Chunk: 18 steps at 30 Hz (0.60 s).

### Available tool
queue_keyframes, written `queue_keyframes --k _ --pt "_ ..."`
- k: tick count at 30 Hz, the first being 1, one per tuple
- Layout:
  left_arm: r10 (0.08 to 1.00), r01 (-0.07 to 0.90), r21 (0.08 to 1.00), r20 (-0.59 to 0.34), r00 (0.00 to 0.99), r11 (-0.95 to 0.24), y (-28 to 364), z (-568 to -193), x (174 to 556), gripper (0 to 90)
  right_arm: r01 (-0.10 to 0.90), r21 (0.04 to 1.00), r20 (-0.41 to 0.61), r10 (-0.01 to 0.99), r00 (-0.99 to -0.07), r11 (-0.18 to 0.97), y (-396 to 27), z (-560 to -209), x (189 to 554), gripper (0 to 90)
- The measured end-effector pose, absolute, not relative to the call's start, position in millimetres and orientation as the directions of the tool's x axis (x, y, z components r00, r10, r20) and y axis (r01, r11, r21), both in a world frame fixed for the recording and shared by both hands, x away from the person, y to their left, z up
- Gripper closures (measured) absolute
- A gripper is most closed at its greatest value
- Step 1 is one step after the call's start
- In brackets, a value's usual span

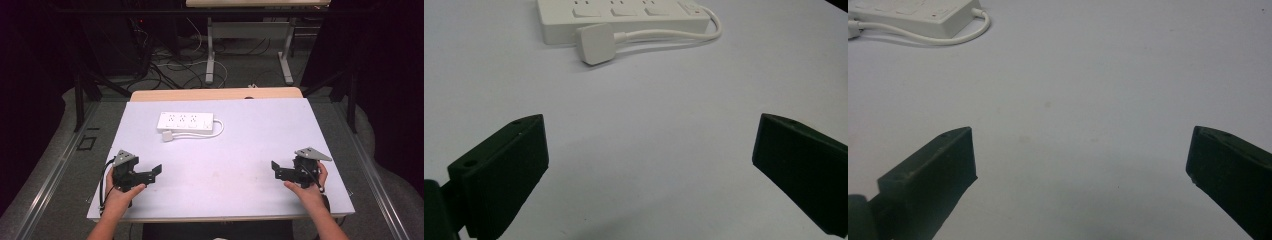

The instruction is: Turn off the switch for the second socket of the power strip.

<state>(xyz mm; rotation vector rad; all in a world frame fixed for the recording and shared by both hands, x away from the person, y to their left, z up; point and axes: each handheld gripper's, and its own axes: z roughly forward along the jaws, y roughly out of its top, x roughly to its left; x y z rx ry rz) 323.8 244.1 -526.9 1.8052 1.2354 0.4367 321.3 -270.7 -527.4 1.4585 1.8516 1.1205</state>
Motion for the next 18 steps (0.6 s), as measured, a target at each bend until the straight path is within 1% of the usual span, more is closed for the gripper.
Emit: queue_keyframes --k 3,18 --pt "0.878 0.577 0.808 -0.183 0.443 -0.122 243.6 -527.8 324.3 1.4 0.519 0.850 0.075 0.954 -0.289 0.090 -269.6 -529.0 322.9 0.0" --pt "0.876 0.587 0.803 -0.208 0.435 -0.101 239.2 -523.1 321.7 2.2 0.511 0.856 0.077 0.956 -0.282 0.082 -268.7 -529.3 320.2 0.0"
